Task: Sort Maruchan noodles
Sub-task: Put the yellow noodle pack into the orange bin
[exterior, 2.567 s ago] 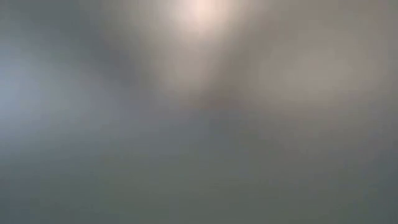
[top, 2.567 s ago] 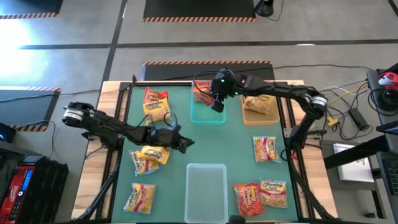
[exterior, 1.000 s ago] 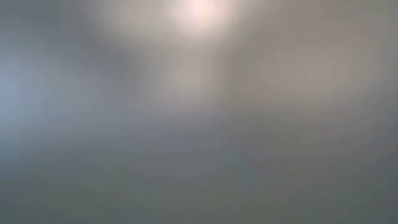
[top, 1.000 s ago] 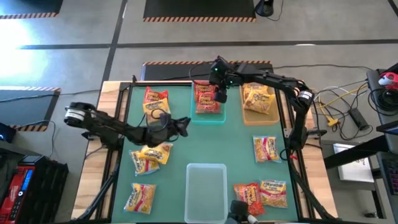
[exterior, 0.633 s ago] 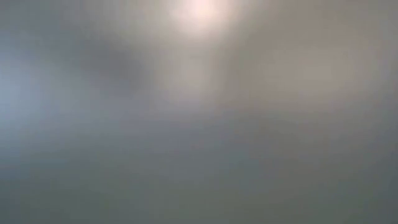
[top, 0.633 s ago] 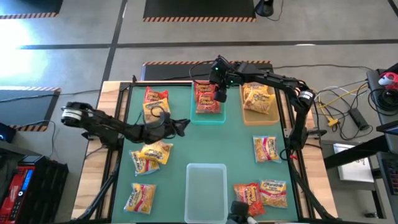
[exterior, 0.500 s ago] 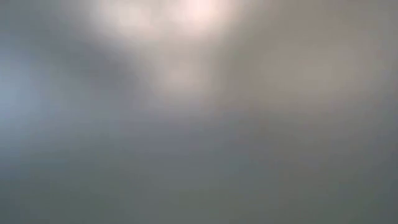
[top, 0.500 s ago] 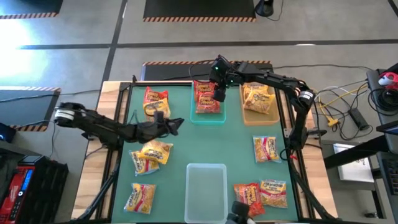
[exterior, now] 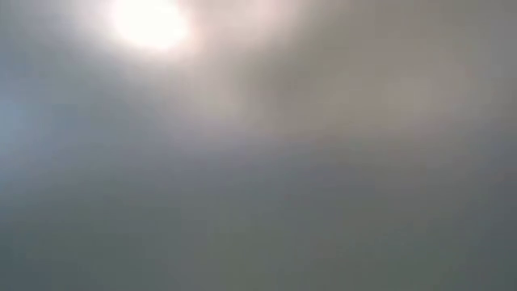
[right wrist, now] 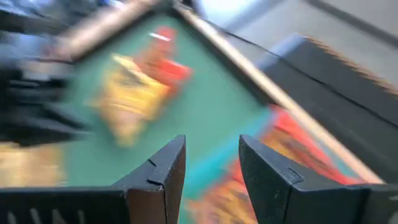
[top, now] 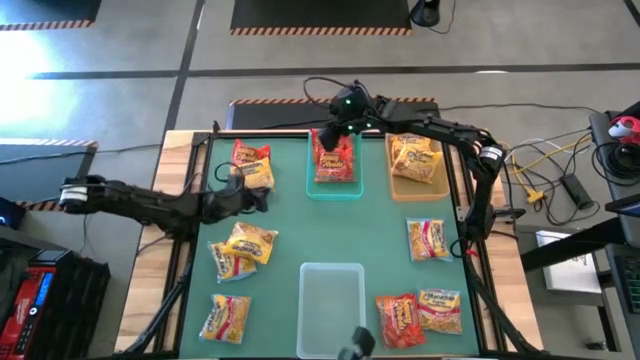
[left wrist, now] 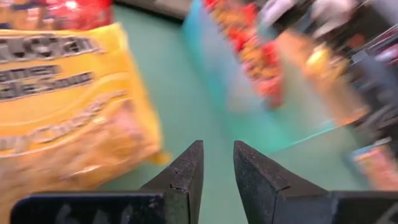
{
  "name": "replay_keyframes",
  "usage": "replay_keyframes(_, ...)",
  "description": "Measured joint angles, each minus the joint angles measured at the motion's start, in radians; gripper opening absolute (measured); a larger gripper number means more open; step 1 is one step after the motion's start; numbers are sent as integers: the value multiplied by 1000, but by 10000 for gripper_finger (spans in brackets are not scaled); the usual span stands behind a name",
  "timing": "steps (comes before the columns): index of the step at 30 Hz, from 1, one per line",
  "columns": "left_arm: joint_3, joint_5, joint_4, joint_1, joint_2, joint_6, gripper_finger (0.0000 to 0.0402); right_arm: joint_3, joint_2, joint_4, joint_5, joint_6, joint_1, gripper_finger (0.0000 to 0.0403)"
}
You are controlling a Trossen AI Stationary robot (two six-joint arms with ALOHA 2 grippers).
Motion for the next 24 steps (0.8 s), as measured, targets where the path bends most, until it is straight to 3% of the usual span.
replay_keyframes(4,85,4,-273,16,16,-14,58,0,9,78,-49,32,25,135)
replay_keyframes(8,129,-70,-428,16,43,-80,46,1,17,87,-39,30,42,136)
replay_keyframes(11,130,-121,-456,31,64,-162,40,1,32,102,-36,49,49,133)
replay_keyframes(18,124,-96,-454,66,134,-349,38,0,68,133,-39,138,62,128)
replay_keyframes(24,127,-59,-414,65,211,-370,38,0,70,135,-40,125,63,127)
